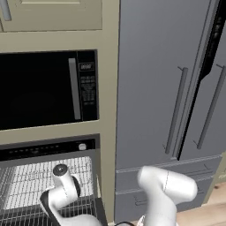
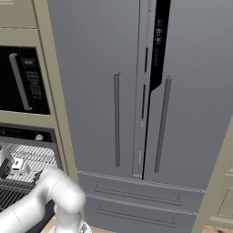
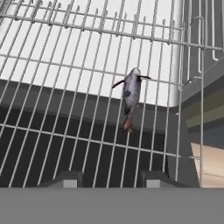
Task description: Take the fish from the oven and place it on the plate on the counter.
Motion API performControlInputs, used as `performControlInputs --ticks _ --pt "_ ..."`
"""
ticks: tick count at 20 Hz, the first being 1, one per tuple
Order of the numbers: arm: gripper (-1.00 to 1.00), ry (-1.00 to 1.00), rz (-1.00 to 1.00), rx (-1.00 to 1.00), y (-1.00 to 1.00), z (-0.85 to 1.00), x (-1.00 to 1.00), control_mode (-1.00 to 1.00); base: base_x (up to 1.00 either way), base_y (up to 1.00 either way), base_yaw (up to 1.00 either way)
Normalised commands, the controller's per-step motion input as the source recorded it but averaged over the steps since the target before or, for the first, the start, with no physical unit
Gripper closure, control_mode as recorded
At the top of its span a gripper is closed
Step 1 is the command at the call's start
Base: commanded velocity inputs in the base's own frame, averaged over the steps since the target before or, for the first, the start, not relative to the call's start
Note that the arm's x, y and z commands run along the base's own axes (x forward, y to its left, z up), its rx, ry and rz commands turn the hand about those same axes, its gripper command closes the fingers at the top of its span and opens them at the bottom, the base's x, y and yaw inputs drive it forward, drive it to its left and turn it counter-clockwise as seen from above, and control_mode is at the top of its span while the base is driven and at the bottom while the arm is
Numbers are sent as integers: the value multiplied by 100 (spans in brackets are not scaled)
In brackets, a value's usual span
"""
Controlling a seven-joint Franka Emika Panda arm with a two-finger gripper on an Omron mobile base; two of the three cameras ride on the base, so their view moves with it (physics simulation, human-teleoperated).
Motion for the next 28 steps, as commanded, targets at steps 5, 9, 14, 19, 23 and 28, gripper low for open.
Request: performControlInputs --ticks 5,9,14,19,23,28 --pt "-100 0 0 3 -44 -14 16 -100 0 0 0" --pt "-100 0 0 2 -30 -11 19 -100 0 0 0" --pt "-100 0 0 8 -15 -26 23 -100 0 0 0" --pt "-100 0 0 7 -1 -43 33 -100 0 0 0" --pt "-100 0 0 2 4 -44 29 -100 0 0 0" --pt "-100 -1 0 -1 20 -45 8 -100 0 0 0"
